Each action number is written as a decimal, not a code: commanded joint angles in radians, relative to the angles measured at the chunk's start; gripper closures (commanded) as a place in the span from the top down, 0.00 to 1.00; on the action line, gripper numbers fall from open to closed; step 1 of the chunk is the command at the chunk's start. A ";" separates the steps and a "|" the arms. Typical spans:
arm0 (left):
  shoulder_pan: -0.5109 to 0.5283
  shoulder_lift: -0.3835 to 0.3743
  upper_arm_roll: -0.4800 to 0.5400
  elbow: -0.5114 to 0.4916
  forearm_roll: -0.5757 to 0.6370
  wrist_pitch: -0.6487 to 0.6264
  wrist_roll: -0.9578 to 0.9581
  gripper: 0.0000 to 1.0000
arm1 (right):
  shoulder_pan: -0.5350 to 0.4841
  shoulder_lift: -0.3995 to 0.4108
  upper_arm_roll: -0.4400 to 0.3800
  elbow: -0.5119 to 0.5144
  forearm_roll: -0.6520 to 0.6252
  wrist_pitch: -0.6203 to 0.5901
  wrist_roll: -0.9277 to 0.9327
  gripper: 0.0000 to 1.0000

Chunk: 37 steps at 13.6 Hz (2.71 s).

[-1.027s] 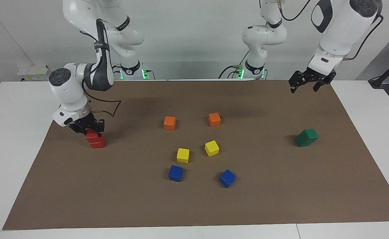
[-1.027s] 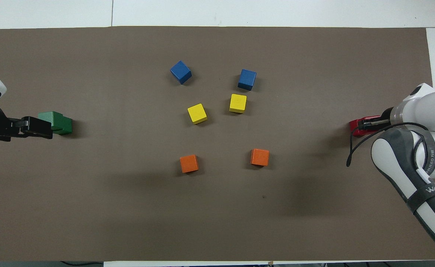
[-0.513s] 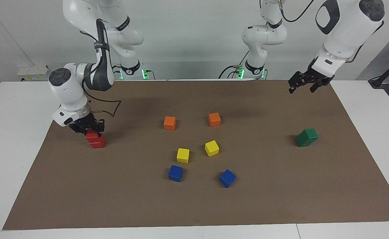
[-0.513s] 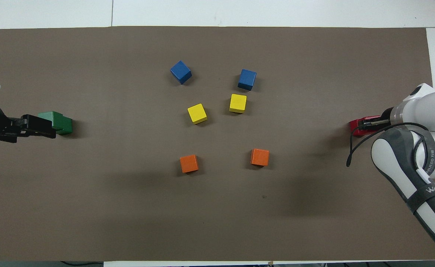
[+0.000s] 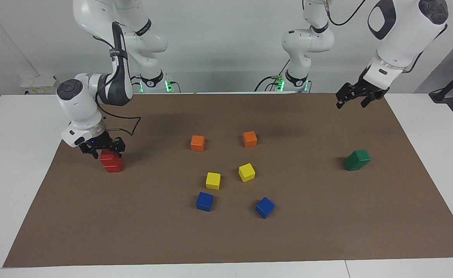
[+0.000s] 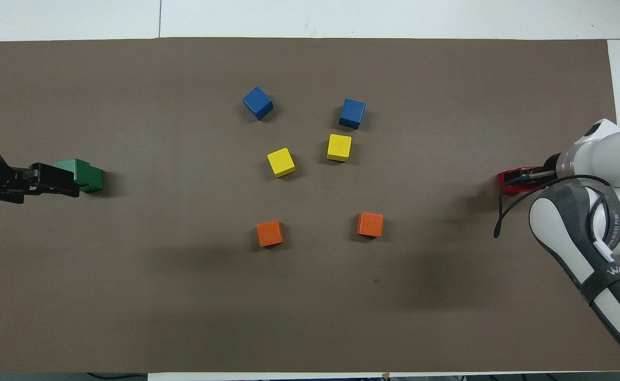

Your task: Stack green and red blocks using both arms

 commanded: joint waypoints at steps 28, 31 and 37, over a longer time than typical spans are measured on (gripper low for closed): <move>-0.012 0.066 0.007 0.122 0.032 -0.039 -0.001 1.00 | 0.034 -0.165 0.026 0.610 0.073 -0.825 0.102 1.00; -0.011 0.063 0.007 0.119 0.032 -0.048 -0.001 1.00 | 0.048 -0.175 0.015 0.585 0.065 -0.813 0.120 1.00; -0.017 0.064 0.007 0.124 0.049 -0.052 -0.001 1.00 | 0.110 -0.182 -0.068 0.574 0.060 -0.810 0.122 1.00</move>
